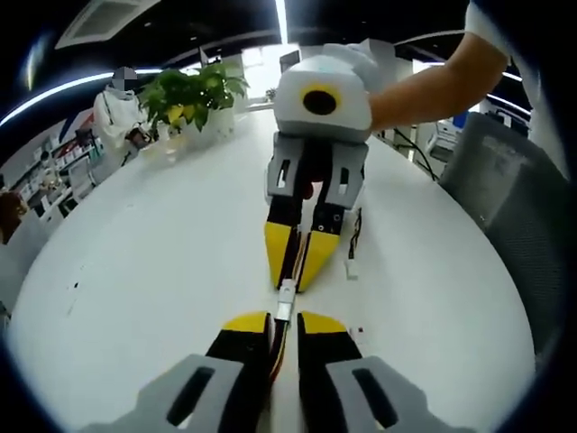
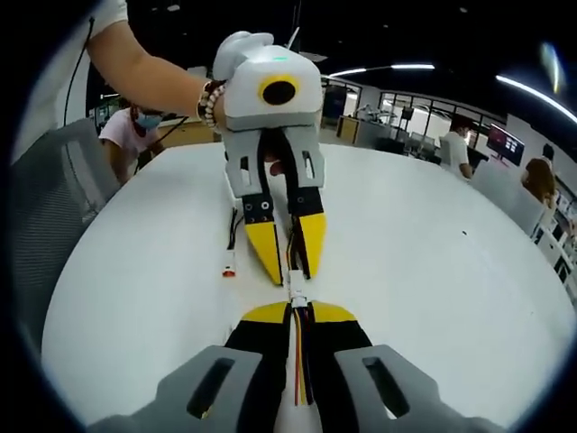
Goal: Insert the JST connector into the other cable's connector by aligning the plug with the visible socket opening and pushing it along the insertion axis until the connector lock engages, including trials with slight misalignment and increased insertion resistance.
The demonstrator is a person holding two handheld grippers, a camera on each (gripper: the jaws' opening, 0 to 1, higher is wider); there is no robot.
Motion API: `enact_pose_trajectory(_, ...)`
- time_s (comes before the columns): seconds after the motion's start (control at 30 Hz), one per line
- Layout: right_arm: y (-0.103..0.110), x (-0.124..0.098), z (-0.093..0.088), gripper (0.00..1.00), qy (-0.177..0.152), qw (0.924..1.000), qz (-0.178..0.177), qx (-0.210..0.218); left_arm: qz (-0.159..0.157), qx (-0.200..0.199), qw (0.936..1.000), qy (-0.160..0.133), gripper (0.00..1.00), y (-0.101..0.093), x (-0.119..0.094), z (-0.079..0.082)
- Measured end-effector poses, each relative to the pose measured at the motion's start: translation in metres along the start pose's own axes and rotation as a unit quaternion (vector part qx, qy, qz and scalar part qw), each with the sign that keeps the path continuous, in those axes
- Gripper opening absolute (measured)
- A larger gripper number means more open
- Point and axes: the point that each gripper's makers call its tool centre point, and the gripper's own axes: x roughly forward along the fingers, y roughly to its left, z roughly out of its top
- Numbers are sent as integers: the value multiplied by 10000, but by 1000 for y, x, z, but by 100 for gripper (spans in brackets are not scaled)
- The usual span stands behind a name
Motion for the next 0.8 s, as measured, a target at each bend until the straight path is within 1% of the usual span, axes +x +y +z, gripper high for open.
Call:
enact_pose_trajectory(0.17,-1,0,0,5,-28,9999,7,128,35,44,10000,37,6,-2,0,1)
enact_pose_trajectory(0.3,-4,0,0,11,-50,9997,-34,229,35,124,9999,59,5,-5,1,2)
enact_pose_trajectory(0.43,-4,-1,0,13,-25,9998,-55,165,86,57,9999,55,7,-4,0,2)
enact_pose_trajectory(0.47,-5,-1,0,13,-16,9998,-74,173,124,62,9999,63,9,-4,-1,2)
enact_pose_trajectory(0.53,-6,-4,0,12,-60,9996,-67,256,255,89,9996,67,19,-3,-3,4)
enact_pose_trajectory(0.57,-8,-6,1,12,-98,9994,-127,295,358,167,9992,67,21,1,-4,3)
enact_pose_trajectory(0.6,-10,-8,2,13,-121,9993,-165,316,383,186,9991,70,22,2,-4,3)
enact_pose_trajectory(0.67,-12,-14,6,13,-194,9990,-228,344,526,161,9984,-124,22,1,-9,9)
enact_pose_trajectory(0.7,-14,-16,8,13,-246,9987,-265,348,673,14,9970,-384,23,2,-13,18)
enact_pose_trajectory(0.77,-15,-21,13,13,-364,9981,-306,393,830,-215,9938,-709,25,2,-20,27)
enact_pose_trajectory(0.8,-14,-24,14,14,-396,9979,-312,414,890,-302,9924,-789,27,2,-23,29)
